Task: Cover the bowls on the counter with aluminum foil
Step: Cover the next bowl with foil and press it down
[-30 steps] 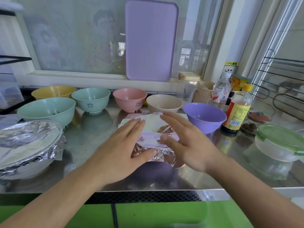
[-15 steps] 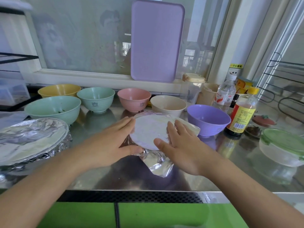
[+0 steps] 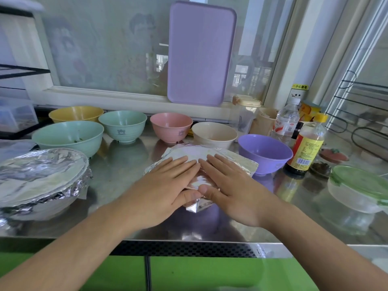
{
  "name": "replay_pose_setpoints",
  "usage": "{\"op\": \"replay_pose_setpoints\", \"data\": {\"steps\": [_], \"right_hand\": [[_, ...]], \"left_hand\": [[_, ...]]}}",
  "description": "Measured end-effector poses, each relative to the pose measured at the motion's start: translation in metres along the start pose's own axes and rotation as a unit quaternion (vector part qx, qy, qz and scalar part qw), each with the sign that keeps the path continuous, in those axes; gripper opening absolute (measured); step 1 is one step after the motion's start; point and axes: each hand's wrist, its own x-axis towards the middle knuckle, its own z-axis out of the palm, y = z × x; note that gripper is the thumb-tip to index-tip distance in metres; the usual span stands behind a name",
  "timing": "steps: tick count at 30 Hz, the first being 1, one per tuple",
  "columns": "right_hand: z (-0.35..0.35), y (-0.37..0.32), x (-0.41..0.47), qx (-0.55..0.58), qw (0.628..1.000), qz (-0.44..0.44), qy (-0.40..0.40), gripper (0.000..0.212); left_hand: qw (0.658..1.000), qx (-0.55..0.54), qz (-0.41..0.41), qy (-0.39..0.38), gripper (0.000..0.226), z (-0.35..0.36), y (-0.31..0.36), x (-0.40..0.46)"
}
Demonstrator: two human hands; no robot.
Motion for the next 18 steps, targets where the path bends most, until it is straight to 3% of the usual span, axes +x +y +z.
{"op": "replay_pose_setpoints", "data": {"steps": [11,18], "right_hand": [[0.004,0.013,-0.007,-0.029,0.998,-0.045,0.013,0.09],[0.003,0.007,-0.005,0.003,1.0,-0.019,0.009,0.083]], "left_hand": [[1.0,0.019,0.003,0.009,0.094,0.003,-0.007,0.0],[0.999,-0.031,-0.008,0.02,0.084,0.001,0.004,0.0]]}}
